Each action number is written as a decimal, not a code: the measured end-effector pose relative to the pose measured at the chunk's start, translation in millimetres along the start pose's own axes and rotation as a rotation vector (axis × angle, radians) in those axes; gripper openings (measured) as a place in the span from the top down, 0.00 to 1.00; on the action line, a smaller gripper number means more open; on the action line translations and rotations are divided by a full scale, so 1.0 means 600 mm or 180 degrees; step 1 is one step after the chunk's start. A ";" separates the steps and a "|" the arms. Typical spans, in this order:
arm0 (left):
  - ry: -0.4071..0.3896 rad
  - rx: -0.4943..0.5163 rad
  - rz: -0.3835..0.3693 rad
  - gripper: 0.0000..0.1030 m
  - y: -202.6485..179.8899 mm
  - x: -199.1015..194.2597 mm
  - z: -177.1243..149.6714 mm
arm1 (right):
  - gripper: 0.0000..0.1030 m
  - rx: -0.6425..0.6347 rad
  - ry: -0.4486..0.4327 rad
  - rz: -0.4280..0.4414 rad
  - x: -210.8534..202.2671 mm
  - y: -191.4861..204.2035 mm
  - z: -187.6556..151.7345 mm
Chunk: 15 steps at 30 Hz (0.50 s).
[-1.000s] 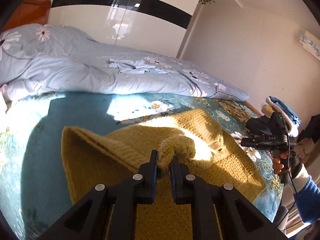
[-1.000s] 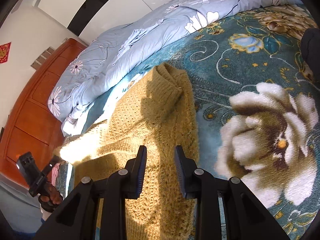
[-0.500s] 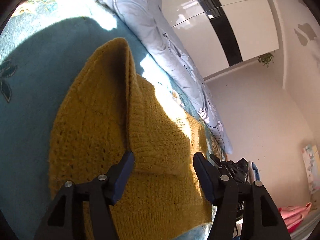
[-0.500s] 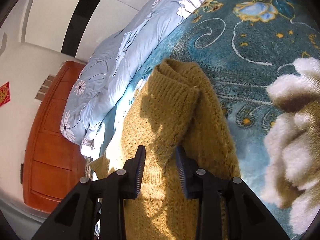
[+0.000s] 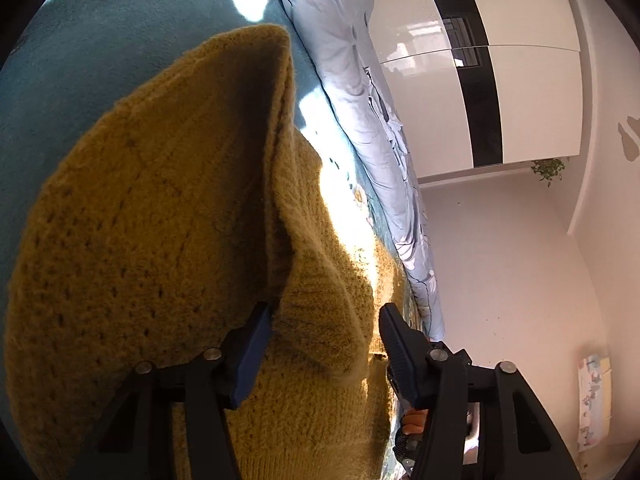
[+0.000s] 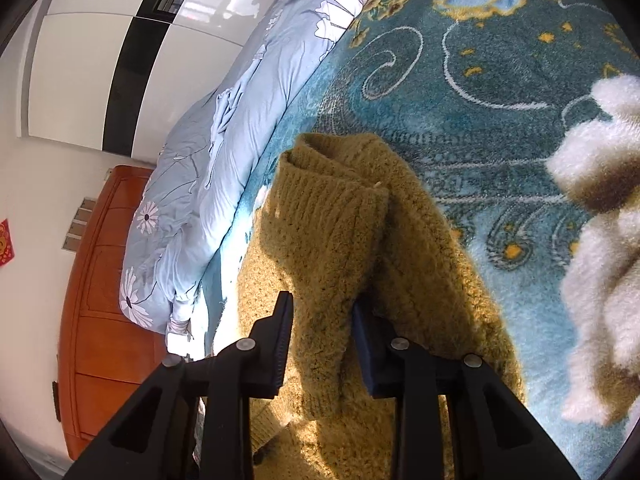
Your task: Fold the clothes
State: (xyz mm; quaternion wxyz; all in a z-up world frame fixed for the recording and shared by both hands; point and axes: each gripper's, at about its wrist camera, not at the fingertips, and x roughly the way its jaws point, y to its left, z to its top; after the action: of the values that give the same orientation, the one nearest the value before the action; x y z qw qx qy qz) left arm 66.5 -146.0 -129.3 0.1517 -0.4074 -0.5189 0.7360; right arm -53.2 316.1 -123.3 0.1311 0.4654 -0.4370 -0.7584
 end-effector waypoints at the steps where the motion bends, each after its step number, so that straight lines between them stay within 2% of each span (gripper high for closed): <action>1: -0.0008 -0.0005 0.0056 0.67 0.000 0.001 -0.001 | 0.88 -0.0013 -0.0002 -0.0009 -0.001 0.002 -0.002; 3: -0.0046 -0.0007 0.0135 0.80 -0.002 -0.002 -0.003 | 0.90 -0.0057 -0.0032 -0.0007 -0.008 0.006 -0.006; 4: -0.0087 0.0001 0.0138 0.84 -0.005 -0.008 -0.003 | 0.90 -0.0094 -0.0050 -0.0007 -0.014 0.011 -0.008; 9: -0.0300 0.0173 0.0113 0.87 -0.030 -0.060 -0.007 | 0.91 -0.0392 -0.0160 0.0116 -0.061 0.048 -0.034; 15: -0.0462 0.0302 0.0127 0.87 -0.031 -0.145 -0.027 | 0.91 -0.0733 -0.0240 0.0295 -0.132 0.064 -0.120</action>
State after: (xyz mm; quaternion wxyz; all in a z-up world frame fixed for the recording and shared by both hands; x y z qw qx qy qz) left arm 129.2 -183.8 -76.4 0.1181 -0.3556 -0.4849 0.7902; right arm 39.8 302.7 -59.5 0.2021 0.3977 -0.3727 -0.8137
